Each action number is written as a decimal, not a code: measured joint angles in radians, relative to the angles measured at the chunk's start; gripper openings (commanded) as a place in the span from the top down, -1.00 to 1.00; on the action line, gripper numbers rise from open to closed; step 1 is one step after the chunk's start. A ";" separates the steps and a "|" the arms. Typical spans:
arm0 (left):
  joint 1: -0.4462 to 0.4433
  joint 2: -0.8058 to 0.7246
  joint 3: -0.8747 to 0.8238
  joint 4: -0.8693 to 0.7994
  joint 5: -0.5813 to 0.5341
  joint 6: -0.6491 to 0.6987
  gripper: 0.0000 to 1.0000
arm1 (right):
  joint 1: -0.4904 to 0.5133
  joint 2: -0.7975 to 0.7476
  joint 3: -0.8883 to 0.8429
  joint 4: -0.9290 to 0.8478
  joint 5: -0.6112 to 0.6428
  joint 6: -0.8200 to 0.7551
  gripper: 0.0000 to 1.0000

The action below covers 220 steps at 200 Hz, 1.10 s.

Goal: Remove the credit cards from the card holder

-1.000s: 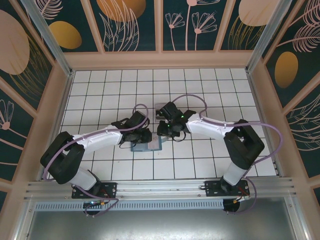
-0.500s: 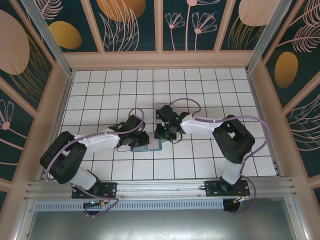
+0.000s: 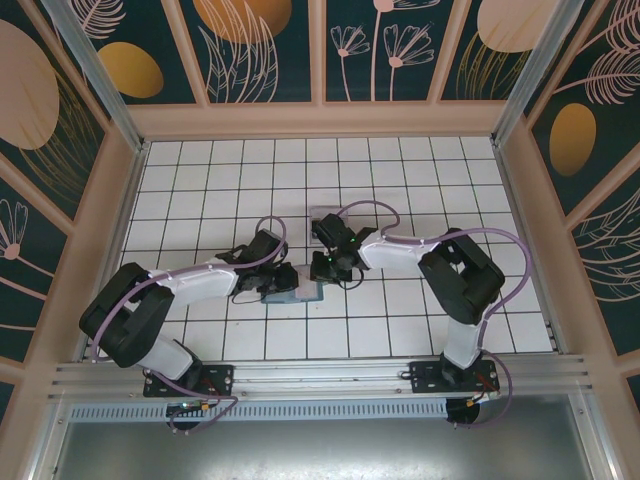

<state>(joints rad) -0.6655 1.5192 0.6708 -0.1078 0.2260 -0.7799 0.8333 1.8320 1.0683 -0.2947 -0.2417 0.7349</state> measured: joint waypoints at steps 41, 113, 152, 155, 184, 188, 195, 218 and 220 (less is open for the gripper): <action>0.000 0.000 -0.014 0.015 0.007 -0.002 0.61 | 0.000 0.002 -0.004 0.012 -0.005 0.000 0.78; 0.006 0.001 -0.020 0.027 0.017 -0.009 0.56 | -0.001 0.002 -0.011 0.030 -0.015 0.004 0.86; 0.006 0.019 0.009 -0.018 -0.009 0.010 0.58 | -0.001 0.002 -0.011 0.030 -0.015 0.003 0.87; 0.006 0.019 0.011 -0.023 -0.012 0.013 0.58 | -0.001 0.002 -0.011 0.030 -0.015 0.003 0.87; 0.006 0.019 0.023 -0.051 -0.037 0.027 0.60 | -0.001 0.002 -0.012 0.032 -0.019 0.004 0.88; 0.006 0.019 0.024 -0.055 -0.040 0.028 0.60 | -0.001 0.002 -0.013 0.033 -0.019 0.004 0.88; 0.006 0.019 0.026 -0.060 -0.045 0.031 0.61 | -0.001 0.002 -0.014 0.034 -0.019 0.004 0.88; 0.006 0.012 0.031 -0.080 -0.059 0.035 0.65 | -0.001 0.002 -0.015 0.037 -0.019 0.004 0.88; 0.006 0.011 0.031 -0.082 -0.061 0.035 0.65 | -0.001 0.002 -0.015 0.037 -0.019 0.004 0.88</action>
<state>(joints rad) -0.6590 1.5303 0.7017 -0.1898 0.1654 -0.7444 0.8322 1.8336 1.0534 -0.2577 -0.2607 0.7387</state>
